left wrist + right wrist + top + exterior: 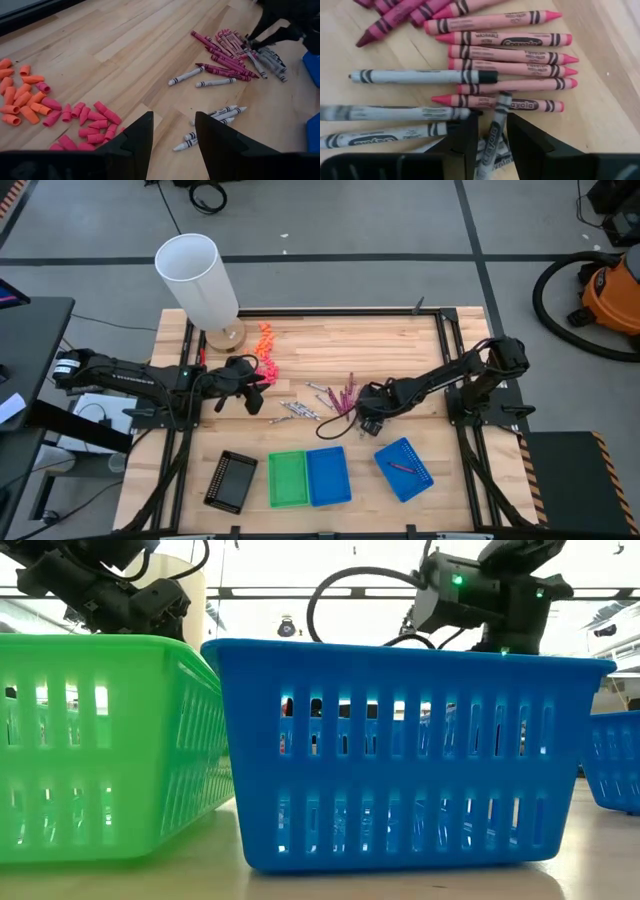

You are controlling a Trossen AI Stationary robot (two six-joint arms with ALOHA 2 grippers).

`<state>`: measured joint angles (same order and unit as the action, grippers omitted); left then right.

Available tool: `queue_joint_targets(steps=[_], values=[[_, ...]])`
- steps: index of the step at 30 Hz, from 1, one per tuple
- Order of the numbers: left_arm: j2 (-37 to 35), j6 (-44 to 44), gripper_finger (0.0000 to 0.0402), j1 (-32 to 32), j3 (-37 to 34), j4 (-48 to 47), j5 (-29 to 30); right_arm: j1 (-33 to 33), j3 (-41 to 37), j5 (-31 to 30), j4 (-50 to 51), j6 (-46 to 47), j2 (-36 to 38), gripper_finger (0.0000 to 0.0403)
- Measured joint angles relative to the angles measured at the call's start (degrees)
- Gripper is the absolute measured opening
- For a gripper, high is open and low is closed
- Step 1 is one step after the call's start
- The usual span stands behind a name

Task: Sort crayons
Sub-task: Put the black crayon into the left blue bin

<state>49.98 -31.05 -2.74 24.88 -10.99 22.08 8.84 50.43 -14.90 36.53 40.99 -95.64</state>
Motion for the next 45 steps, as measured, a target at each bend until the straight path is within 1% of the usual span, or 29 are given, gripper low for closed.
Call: queue_joint_targets(steps=[10, 13, 19, 21, 23, 29, 31, 35, 39, 41, 45], values=[[0.0, 0.04, 0.0156, -0.09, 0.0, -0.21, -1.35, -0.46, -0.17, 0.57, -0.56, -1.45, -0.32, 0.0045], [0.0, 0.04, 0.0156, -0.09, 0.0, -0.21, -1.37, -0.47, -0.17, 0.37, -0.48, -2.13, 0.03, 0.0041], [0.0, 0.05, 0.0156, -0.09, 0.0, -0.15, -1.37, -0.81, -0.17, 0.11, -0.89, -3.45, 3.34, 0.005], [0.0, 0.07, 0.0156, -0.09, 0.0, -0.17, -1.37, -0.55, -0.17, 1.14, -3.28, -5.28, 4.44, 0.0051], [0.0, 0.07, 0.0156, -0.07, 0.0, -0.14, -1.37, 0.26, -0.17, 3.85, -7.84, -8.44, 5.35, 0.0051], [0.0, 0.09, 0.0156, -0.07, 0.0, -0.17, -1.37, 3.78, -0.17, 15.78, -27.11, -19.1, 5.84, 0.0051], [0.0, 0.13, 0.0156, -0.07, 0.0, -0.19, -1.37, 4.83, -0.17, 18.06, -31.46, -21.64, 5.84, 0.0051], [0.0, 0.35, 0.0156, -0.07, 0.0, -0.17, -1.37, 6.42, -0.17, 19.26, -37.01, -24.76, 5.84, 0.0052], [0.0, 0.34, 0.0156, -0.07, 0.0, -0.04, -1.36, 7.54, -0.17, 19.45, -41.76, -24.84, 4.84, 0.0052], [0.0, 0.33, 0.0156, -0.07, 0.0, 0.11, -1.35, 8.34, -0.03, 19.45, -42.87, -24.71, 3.66, 0.0052], [0.0, 0.33, 0.0156, -0.07, 0.0, 0.8, -1.35, 9.7, 3.58, 19.09, -41.84, -25.42, 0.27, 0.0052]])
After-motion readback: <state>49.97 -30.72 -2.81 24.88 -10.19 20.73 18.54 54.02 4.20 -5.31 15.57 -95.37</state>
